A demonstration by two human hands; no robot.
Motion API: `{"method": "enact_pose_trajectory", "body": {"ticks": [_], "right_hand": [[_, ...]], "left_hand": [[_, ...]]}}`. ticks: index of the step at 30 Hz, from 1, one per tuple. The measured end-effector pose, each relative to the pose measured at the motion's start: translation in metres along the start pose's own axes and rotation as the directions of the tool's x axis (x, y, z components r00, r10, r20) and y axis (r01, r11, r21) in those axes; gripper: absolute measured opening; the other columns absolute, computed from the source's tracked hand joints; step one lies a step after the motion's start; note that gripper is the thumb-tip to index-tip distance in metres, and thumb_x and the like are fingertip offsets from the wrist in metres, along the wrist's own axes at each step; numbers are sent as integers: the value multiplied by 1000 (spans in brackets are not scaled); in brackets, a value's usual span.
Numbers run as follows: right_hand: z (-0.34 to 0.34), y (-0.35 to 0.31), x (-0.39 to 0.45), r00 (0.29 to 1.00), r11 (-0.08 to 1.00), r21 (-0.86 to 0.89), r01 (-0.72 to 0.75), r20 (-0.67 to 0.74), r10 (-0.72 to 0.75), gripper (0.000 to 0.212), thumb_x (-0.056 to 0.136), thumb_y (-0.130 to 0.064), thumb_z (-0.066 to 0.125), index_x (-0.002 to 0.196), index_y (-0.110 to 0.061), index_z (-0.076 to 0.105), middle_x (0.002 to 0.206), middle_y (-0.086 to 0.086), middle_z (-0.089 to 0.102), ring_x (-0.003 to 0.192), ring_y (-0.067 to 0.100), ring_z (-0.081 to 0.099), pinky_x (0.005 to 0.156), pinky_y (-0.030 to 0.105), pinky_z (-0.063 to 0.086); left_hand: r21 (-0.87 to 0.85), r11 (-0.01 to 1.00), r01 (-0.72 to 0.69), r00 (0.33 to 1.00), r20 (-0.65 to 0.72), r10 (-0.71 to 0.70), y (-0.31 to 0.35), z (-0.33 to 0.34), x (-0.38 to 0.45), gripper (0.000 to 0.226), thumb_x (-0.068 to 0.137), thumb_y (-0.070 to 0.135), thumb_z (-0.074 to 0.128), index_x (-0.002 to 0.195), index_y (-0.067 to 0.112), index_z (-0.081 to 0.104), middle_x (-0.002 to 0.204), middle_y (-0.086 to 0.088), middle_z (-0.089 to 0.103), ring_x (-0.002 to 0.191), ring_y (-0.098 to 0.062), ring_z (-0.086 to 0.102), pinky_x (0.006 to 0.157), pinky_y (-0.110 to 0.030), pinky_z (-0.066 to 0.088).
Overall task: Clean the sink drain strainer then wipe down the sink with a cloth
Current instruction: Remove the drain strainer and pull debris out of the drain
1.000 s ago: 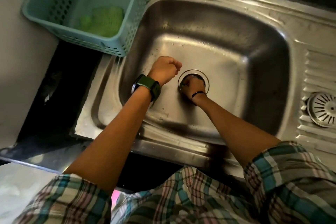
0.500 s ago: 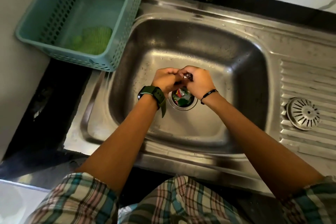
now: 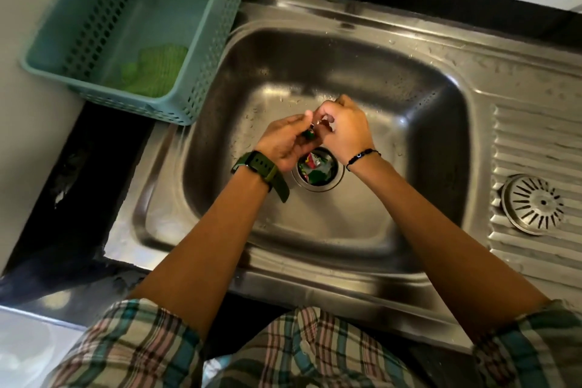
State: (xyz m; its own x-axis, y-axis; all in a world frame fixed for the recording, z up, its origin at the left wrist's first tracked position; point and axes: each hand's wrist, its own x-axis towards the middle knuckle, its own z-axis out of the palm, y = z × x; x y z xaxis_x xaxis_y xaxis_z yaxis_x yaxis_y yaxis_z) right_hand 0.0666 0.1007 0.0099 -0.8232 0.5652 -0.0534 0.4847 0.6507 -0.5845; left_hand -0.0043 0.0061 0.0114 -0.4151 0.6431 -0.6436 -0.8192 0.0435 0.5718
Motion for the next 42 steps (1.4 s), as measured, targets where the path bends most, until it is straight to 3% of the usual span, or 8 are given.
{"method": "enact_pose_trajectory", "body": {"ticks": [6, 9, 13, 18, 23, 28, 34, 42], "right_hand": [[9, 23, 13, 987, 898, 416, -146, 128, 101, 36, 79, 6, 56, 109, -14, 58, 78, -4, 64, 67, 5, 55, 65, 6, 44], [35, 49, 13, 955, 976, 86, -200, 241, 174, 25, 82, 2, 53, 101, -9, 64, 102, 10, 67, 92, 22, 62, 83, 25, 48], [72, 74, -6, 824, 907, -421, 11, 517, 230, 38, 88, -26, 55, 124, -13, 51, 125, 15, 56, 117, 34, 49, 93, 39, 46], [86, 83, -18, 892, 868, -492, 67, 419, 169, 36, 88, -11, 47, 123, -8, 51, 125, 17, 55, 120, 36, 43, 90, 42, 45], [75, 79, -16, 911, 939, -335, -79, 357, 204, 32, 84, -14, 52, 113, -1, 57, 114, 23, 59, 110, 37, 51, 87, 39, 48], [46, 68, -8, 862, 893, 90, -440, 323, 392, 20, 84, -8, 51, 96, -6, 66, 109, 16, 64, 101, 30, 58, 81, 27, 47], [8, 51, -12, 890, 820, 367, -439, 304, 341, 25, 83, -10, 53, 62, -22, 56, 72, 0, 56, 76, 19, 56, 57, 22, 49], [7, 25, -9, 870, 611, 621, -490, 394, 297, 22, 84, -5, 54, 64, -15, 55, 80, 4, 53, 81, 19, 58, 69, 36, 60]], "left_hand": [[31, 998, -47, 967, -247, 53, 2, -14, 4, 15, 88, -10, 46, 86, -3, 59, 85, -16, 63, 75, -24, 66, 66, -25, 59], [69, 997, -34, 956, -289, 53, -1, -20, 2, 19, 89, -10, 43, 86, -2, 59, 85, -16, 63, 76, -24, 66, 67, -24, 59], [63, 997, -42, 947, -316, 60, -7, -19, -2, 18, 89, -10, 43, 85, -1, 58, 86, -17, 63, 78, -25, 66, 68, -25, 58], [98, 995, -34, 938, -340, 65, -13, -17, -8, 18, 89, -10, 44, 84, 0, 58, 84, -16, 62, 76, -23, 65, 68, -25, 58], [101, 995, -20, 933, -356, 54, -16, -19, -9, 17, 89, -9, 45, 85, 0, 59, 85, -15, 63, 76, -23, 66, 71, -27, 58], [114, 993, 19, 923, -383, 26, -23, -17, -7, 16, 87, -8, 48, 83, 2, 60, 87, -15, 64, 76, -23, 66, 72, -28, 58], [159, 982, 98, 886, -463, -13, -34, -11, 3, 19, 86, -11, 49, 96, -2, 63, 85, -11, 58, 84, -25, 62, 77, -31, 56], [92, 990, 103, 931, -361, -63, -28, 5, -1, 30, 88, -11, 40, 107, -3, 61, 110, -22, 60, 97, -34, 62, 61, -32, 56]]}}
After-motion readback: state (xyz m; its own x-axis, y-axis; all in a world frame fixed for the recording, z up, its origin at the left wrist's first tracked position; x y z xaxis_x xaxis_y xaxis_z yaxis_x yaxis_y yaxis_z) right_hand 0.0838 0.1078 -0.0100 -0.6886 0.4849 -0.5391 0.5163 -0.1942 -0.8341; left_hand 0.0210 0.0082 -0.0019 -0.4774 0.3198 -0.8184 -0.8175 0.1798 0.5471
